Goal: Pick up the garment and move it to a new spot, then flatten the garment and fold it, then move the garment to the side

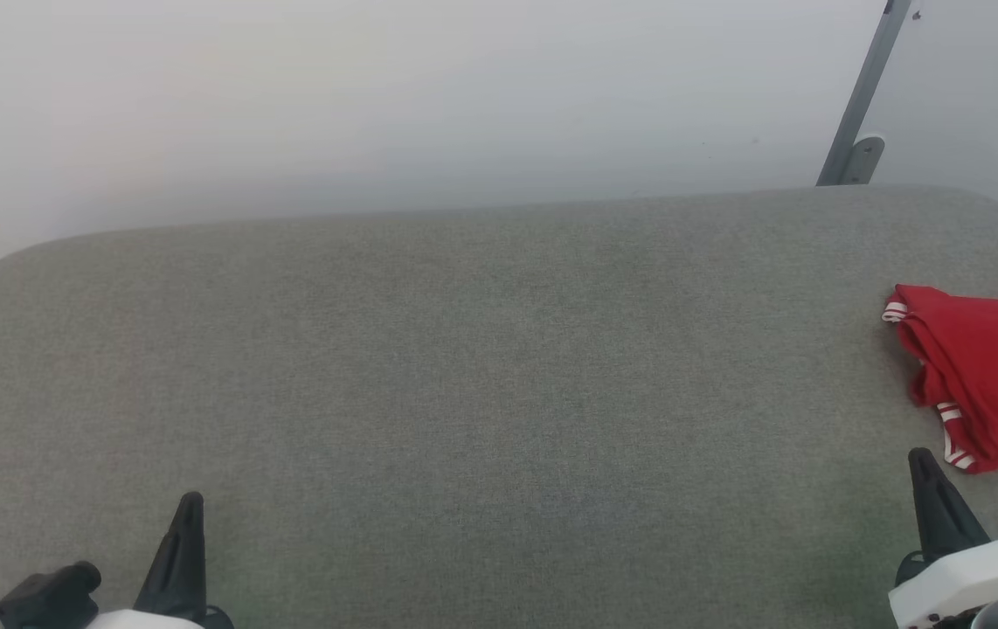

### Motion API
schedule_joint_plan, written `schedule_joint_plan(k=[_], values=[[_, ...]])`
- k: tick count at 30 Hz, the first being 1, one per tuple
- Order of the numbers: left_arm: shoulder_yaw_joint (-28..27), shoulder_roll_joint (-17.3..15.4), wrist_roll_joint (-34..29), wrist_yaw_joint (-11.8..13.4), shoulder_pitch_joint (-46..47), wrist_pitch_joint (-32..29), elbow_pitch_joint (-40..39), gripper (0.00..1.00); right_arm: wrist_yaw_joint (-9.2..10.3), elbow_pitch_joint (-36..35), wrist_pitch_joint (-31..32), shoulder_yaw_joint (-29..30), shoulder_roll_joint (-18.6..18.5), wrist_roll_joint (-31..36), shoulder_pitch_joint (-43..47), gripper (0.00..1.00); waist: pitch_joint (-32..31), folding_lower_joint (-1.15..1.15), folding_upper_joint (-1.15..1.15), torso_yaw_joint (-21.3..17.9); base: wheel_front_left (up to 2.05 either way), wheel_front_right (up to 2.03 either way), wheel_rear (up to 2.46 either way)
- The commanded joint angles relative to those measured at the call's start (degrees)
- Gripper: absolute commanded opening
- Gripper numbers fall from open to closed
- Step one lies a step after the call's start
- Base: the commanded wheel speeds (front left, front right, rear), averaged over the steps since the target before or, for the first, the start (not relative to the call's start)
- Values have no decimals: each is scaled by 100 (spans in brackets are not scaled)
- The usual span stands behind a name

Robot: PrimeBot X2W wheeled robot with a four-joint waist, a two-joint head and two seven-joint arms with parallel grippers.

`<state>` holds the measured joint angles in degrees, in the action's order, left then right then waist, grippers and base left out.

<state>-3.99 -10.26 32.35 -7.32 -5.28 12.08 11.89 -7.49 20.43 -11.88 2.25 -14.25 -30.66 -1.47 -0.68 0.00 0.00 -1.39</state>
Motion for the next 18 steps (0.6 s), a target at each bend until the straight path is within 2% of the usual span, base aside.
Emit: schedule_joint_plan(k=[1, 18], values=[[-48, -20, 260, -3, 202, -69, -64, 0, 0, -138, 71, 56, -4, -271, -164, 0, 1, 0, 0, 3, 0, 0, 0], [-94, 141, 1509, -7, 425, -458, -10, 0, 0, -262, 450, 130, 242, -1560, -237, 0, 13, 0, 0, 22, 0, 0, 0]])
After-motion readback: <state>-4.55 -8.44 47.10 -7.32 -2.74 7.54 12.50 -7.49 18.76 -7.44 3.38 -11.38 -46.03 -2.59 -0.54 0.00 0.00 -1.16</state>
